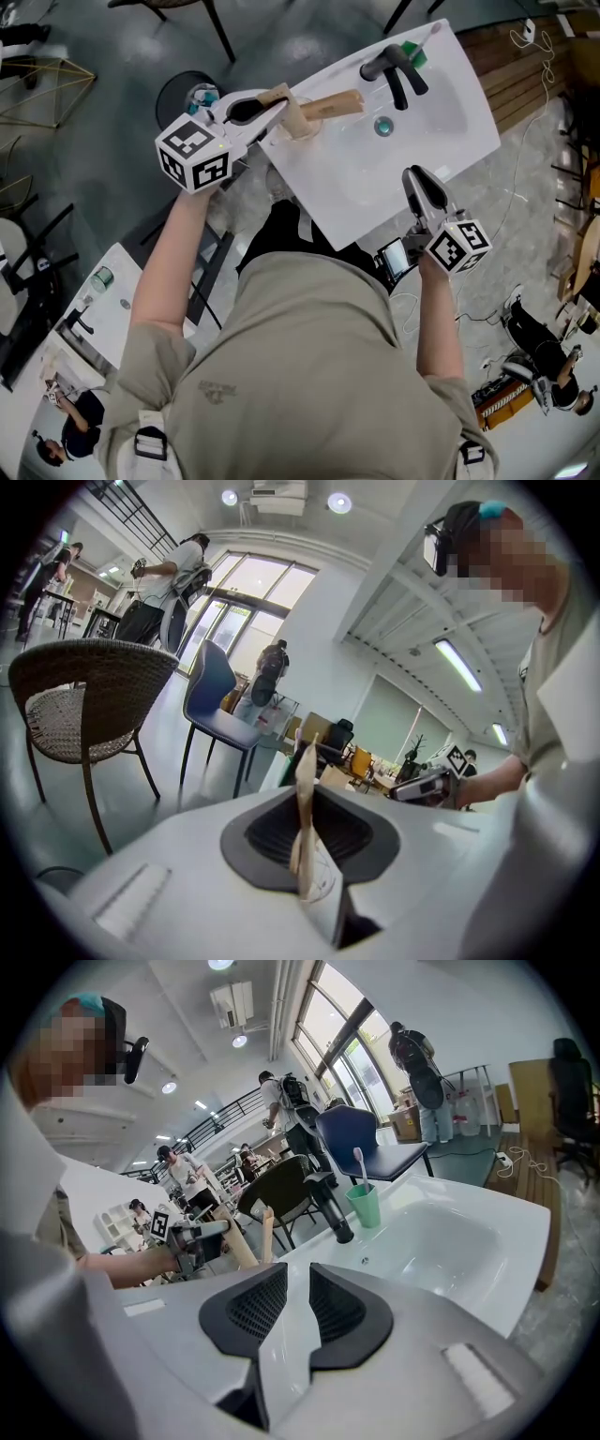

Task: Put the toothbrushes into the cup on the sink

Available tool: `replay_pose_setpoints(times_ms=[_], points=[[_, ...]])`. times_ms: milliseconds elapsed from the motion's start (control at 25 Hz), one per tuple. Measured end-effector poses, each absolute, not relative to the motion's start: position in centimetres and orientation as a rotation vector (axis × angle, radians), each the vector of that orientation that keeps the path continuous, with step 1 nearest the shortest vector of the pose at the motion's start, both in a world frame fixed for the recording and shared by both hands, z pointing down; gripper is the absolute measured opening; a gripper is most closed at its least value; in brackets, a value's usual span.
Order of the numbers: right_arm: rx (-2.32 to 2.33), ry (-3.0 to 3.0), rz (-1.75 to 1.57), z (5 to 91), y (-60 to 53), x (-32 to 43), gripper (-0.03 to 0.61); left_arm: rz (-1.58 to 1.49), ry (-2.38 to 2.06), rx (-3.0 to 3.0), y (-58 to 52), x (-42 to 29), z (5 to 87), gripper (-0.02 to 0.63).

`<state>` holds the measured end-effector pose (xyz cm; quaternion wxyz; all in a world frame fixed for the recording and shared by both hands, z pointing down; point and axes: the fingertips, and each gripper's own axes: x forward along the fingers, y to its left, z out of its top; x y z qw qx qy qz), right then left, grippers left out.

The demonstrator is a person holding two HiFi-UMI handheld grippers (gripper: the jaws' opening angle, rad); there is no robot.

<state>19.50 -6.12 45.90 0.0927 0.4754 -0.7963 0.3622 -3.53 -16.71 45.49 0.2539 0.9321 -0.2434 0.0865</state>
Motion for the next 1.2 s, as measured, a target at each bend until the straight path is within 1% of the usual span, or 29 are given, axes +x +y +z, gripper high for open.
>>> replay_pose_setpoints(times_ms=[1200], points=[[1.369, -2.383, 1.142, 46.7, -5.6, 19.8, 0.081, 0.307, -0.634, 2.505, -15.1, -1.8, 47.1, 0.04]])
